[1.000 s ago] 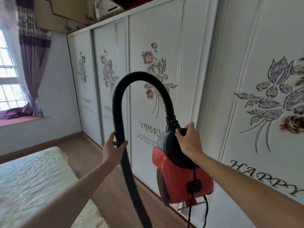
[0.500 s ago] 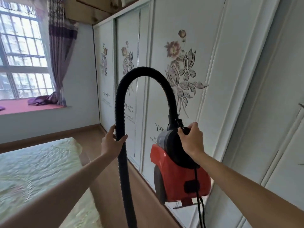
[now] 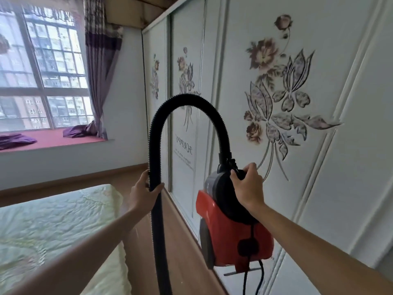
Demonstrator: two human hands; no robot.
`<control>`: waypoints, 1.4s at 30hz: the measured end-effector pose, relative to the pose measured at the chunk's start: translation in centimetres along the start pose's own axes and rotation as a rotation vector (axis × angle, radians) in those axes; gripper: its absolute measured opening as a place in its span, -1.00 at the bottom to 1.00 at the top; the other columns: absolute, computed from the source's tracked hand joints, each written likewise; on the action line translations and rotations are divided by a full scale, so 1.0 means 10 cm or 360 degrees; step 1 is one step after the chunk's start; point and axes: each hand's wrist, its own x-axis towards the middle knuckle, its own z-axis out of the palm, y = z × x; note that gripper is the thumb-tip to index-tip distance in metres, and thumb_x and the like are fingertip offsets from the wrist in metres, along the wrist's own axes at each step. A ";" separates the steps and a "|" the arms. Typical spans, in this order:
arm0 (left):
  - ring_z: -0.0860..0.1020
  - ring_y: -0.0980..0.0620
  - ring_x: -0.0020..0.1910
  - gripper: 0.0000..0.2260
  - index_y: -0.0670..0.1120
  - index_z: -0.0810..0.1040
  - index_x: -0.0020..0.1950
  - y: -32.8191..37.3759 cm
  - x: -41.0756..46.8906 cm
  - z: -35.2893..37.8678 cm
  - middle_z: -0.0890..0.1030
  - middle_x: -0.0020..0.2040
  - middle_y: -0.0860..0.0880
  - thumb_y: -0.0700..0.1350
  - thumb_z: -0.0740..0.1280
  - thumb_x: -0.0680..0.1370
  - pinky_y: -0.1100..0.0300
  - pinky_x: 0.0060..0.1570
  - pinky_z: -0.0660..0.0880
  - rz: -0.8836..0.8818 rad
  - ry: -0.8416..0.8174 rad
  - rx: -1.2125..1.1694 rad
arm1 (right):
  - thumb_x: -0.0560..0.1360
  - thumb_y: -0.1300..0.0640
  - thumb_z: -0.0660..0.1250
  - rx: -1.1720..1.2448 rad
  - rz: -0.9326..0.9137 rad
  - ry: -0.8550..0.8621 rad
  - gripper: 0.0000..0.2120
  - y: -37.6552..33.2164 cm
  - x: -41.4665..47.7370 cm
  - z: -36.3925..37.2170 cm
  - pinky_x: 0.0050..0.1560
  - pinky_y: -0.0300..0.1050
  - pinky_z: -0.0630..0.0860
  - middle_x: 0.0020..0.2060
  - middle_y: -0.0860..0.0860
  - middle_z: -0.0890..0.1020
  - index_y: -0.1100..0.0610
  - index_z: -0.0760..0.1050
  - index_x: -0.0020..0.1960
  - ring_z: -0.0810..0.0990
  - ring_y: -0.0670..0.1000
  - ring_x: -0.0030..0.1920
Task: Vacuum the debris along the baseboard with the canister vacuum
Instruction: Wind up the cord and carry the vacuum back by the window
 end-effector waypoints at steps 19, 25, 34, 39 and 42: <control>0.57 0.14 -0.26 -0.62 -0.06 0.51 0.28 -0.37 2.03 0.53 0.58 -0.19 0.14 -0.14 0.48 0.49 0.29 -0.35 0.40 -0.0226 0.0413 0.0108 | 0.56 0.01 0.35 0.0318 -0.0198 -0.0368 -0.71 0.08 2.31 2.13 -0.22 0.05 0.55 -0.29 0.07 0.51 0.18 0.32 0.00 0.56 0.12 -0.26; 0.56 0.15 -0.29 -0.63 -0.09 0.51 0.27 -0.46 2.55 0.65 0.56 -0.20 0.13 -0.13 0.48 0.49 0.32 -0.36 0.41 -0.0254 0.0524 0.0145 | 0.57 0.03 0.33 0.0343 -0.0243 -0.0439 -0.71 0.01 2.85 2.64 -0.28 -0.08 0.36 -0.33 -0.01 0.44 0.22 0.32 0.02 0.42 -0.08 -0.34; 0.58 0.05 -0.25 -0.58 -0.11 0.48 0.32 -0.78 3.33 0.62 0.56 -0.17 0.07 -0.13 0.48 0.50 0.29 -0.28 0.44 -0.0285 0.0572 0.0174 | 0.57 0.06 0.35 0.0370 -0.0237 -0.0509 -0.71 -0.04 3.48 3.46 -0.38 -0.30 0.30 -0.32 0.00 0.44 0.26 0.34 0.02 0.42 -0.10 -0.34; 0.58 0.00 -0.22 -0.51 -0.06 0.44 0.39 -1.17 3.99 0.64 0.58 -0.15 0.02 -0.08 0.47 0.50 0.19 -0.20 0.44 -0.0327 0.0590 0.0269 | 0.56 0.02 0.35 0.0335 -0.0212 -0.0533 -0.69 -0.10 3.86 4.11 -0.24 -0.09 0.41 -0.29 0.03 0.47 0.24 0.33 0.03 0.48 0.03 -0.30; 0.59 -0.01 -0.20 -0.47 0.00 0.40 0.44 -1.40 4.41 0.62 0.60 -0.11 0.00 -0.02 0.45 0.50 0.15 -0.21 0.48 -0.0392 0.0560 0.0327 | 0.57 0.03 0.34 0.0319 -0.0198 -0.0532 -0.69 -0.14 4.07 4.52 -0.17 0.02 0.48 -0.29 0.03 0.46 0.24 0.33 0.03 0.52 0.11 -0.24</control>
